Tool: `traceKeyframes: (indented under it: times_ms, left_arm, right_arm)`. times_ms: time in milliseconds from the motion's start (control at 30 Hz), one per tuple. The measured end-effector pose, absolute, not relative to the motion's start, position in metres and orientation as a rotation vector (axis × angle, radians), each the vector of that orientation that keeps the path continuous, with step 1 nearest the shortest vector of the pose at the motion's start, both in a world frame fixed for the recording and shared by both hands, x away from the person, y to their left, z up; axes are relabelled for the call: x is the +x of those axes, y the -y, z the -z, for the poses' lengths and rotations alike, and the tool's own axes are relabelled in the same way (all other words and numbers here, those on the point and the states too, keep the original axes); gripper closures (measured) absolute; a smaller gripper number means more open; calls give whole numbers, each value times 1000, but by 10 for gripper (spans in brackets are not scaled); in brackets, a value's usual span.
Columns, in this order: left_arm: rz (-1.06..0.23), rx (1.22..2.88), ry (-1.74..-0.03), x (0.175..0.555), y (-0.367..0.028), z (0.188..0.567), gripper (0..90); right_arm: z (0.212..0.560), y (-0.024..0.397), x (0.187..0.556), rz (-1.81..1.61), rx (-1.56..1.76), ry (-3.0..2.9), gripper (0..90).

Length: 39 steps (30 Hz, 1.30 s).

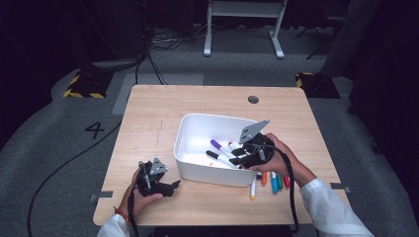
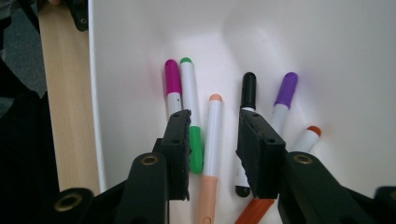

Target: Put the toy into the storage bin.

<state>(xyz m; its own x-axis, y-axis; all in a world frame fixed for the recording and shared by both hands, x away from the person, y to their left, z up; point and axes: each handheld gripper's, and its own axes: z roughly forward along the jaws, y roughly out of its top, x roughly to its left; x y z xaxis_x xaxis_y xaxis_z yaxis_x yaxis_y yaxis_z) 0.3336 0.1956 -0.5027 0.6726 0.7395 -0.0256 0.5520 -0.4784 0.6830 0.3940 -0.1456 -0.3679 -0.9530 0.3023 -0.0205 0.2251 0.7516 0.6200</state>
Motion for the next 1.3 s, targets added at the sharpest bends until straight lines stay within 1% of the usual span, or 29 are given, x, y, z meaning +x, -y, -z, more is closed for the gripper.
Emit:
traceKeyframes:
  times_ms: [133,200,433,667,733,933,1033,1300]
  left_arm:
    - [-358,2208,-990,334,-196,503,153]
    - [-359,2209,-990,334,-196,503,153]
    - [-360,2209,-989,334,-196,503,153]
    - [-360,2209,-989,334,-196,503,153]
    - [-360,2210,-989,334,-196,503,153]
    - [-359,2208,-990,334,-196,503,153]
    - [-360,2209,-990,334,-196,503,153]
    - [-359,2208,-990,334,-196,503,152]
  right_arm:
    - [360,157,392,-1031,459,-2753,589]
    - [354,164,389,-1065,490,-2713,584]
    - [335,192,376,-1145,531,-2558,487]
    - [337,231,363,-1146,612,-2460,400]
    - [341,243,360,-1141,650,-2425,358]
    - [364,277,351,-1079,751,-2365,313]
    - [380,289,349,-1048,797,-2357,311]
    - [425,306,344,-957,908,-2375,320]
